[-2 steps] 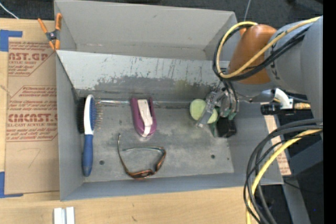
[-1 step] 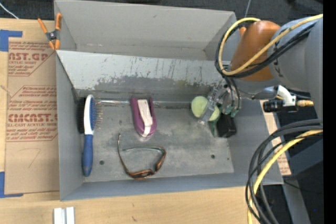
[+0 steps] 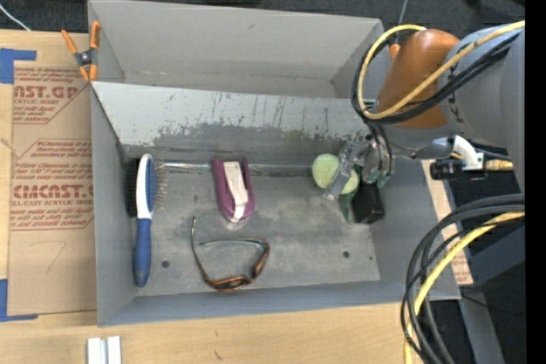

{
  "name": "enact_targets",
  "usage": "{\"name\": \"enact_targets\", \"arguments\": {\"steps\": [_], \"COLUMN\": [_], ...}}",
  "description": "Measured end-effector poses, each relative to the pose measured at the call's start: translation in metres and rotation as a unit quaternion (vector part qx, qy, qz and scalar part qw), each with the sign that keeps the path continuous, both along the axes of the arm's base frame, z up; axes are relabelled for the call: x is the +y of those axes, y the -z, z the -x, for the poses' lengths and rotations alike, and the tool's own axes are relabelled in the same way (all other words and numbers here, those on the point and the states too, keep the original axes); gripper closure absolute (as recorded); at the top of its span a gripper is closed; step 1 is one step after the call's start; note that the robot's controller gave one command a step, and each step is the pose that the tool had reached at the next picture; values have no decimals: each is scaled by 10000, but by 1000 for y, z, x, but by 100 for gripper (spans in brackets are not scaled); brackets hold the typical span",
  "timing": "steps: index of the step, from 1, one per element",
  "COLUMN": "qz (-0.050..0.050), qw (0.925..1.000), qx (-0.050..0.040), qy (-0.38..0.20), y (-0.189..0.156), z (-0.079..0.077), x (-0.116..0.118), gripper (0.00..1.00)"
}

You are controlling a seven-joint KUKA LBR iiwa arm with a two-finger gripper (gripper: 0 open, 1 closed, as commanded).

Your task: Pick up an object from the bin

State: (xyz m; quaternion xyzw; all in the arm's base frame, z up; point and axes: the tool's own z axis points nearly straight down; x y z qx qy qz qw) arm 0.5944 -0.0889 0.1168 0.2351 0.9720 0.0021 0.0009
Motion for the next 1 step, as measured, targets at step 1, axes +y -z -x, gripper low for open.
{"name": "enact_targets", "arguments": {"steps": [1], "qz": [0], "qw": [10000], "qx": [-7], "qy": [0], "y": [-5], "z": [0], "x": [0], "gripper": [100]}}
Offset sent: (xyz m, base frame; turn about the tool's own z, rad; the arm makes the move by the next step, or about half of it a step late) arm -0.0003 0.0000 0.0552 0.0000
